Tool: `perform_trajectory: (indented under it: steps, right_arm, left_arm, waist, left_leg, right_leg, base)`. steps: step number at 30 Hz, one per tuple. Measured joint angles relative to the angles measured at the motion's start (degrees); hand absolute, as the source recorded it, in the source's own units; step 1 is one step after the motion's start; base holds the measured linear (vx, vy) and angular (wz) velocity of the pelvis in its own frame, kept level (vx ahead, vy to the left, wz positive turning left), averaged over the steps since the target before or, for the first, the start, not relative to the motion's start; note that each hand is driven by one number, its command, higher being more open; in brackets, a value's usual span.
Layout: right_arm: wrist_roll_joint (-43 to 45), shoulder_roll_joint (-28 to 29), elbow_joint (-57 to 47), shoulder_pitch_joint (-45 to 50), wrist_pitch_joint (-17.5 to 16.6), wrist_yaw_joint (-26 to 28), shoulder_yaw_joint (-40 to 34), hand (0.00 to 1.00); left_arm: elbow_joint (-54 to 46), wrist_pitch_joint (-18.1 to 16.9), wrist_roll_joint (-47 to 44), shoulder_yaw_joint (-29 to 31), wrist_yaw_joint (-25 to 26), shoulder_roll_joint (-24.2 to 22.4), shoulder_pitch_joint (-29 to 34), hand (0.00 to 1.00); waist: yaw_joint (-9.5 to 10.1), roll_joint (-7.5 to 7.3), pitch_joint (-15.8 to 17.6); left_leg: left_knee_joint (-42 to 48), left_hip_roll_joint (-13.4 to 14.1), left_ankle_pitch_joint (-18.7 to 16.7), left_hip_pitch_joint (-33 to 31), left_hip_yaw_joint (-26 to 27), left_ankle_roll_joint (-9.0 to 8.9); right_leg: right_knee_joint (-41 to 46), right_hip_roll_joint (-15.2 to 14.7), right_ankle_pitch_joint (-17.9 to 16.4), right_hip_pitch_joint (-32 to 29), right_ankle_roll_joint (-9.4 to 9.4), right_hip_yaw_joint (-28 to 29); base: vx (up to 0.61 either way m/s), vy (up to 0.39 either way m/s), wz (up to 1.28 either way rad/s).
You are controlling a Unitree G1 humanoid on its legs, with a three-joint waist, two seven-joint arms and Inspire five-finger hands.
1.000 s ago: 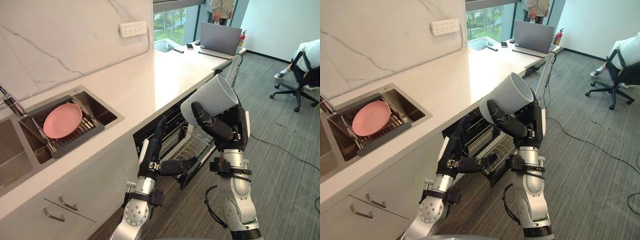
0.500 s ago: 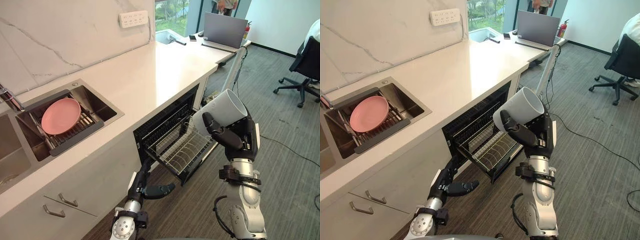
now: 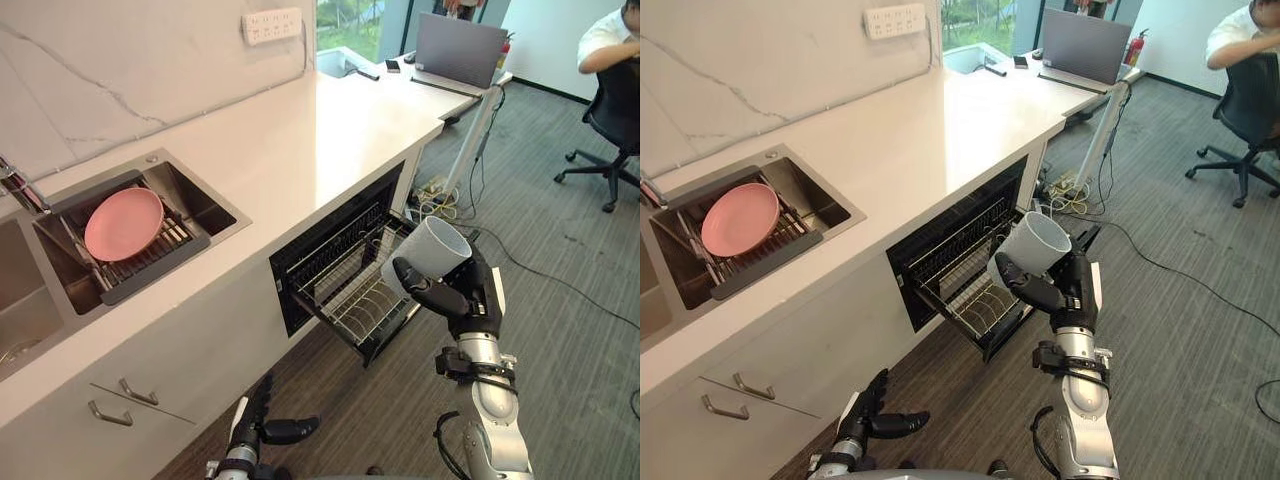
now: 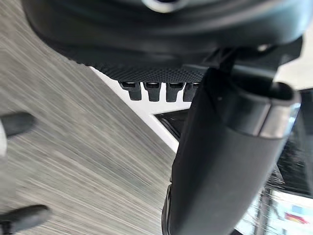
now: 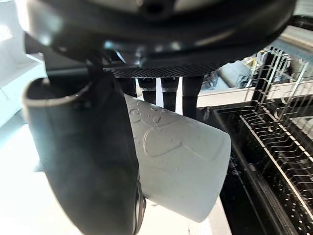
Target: Walk over to the sink, pick up the cup, carry it to the dishwasher, place the cup inside the dishwasher, then close the dishwasher door
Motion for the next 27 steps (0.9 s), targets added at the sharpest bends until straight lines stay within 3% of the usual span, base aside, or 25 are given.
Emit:
perform_trajectory:
  steps: [6, 12, 15, 19, 27]
  right_arm:
    - [-1.9, -2.1, 2.1, -0.6, 0.5, 0.1, -0.1, 0.0]
    - [-2.8, -6.8, 4.8, -5.1, 0.9, -0.3, -0.1, 0.0]
    - [-2.8, -9.5, 6.4, -8.9, 1.1, -0.5, -0.1, 0.0]
    - [-2.8, -12.6, 9.3, -14.2, 1.5, -0.3, 0.8, 0.0]
    - [-2.8, -16.9, 15.8, -21.9, 2.7, -0.4, 3.1, 0.0]
  left_arm:
    - [3.1, 0.0, -0.1, 2.5, 0.2, 0.0, -1.4, 1.0]
    - [5.2, -0.1, -1.4, 5.4, 1.0, 0.0, -2.4, 1.0]
    - [5.2, -0.1, -1.4, 6.1, 1.1, 0.1, -4.3, 1.0]
    - [5.2, -0.6, -2.0, 6.6, 1.1, 0.0, -6.5, 1.0]
    - [4.8, -1.7, -3.1, 6.7, 1.1, 0.3, -9.2, 1.0]
  waist:
    - [0.3, 0.15, 1.0]
    - [0.4, 1.02, 4.5]
    - [1.38, 1.16, 7.8]
    - [2.28, 1.76, 11.5]
    - [3.33, 1.8, 15.2]
  left_leg:
    - [0.0, -0.3, -0.1, -0.8, -0.8, -0.16]
    - [1.2, -0.3, -0.2, -3.2, -1.6, -0.19]
    - [5.9, 0.3, -1.9, -7.0, -2.2, -0.02]
    - [14.5, 1.0, -5.1, -13.1, -3.2, 0.17]
    - [24.7, 0.9, -8.6, -21.5, -5.4, 0.56]
  right_leg:
    - [-0.8, 0.0, 0.0, 0.2, 0.04, -0.8]
    - [-0.2, -0.1, 0.0, -1.5, 0.07, -1.8]
    - [2.1, -0.4, -0.4, -3.8, -0.13, -2.2]
    - [9.3, -1.1, -3.5, -8.6, -0.43, -3.1]
    - [21.1, -3.0, -8.8, -16.6, -0.56, -4.3]
  base:
    - [0.03, -0.008, 0.07]
    - [-0.02, -0.009, 0.08]
    - [-0.06, -0.007, 0.11]
    - [-0.08, 0.001, 0.14]
    - [-0.06, 0.009, 0.14]
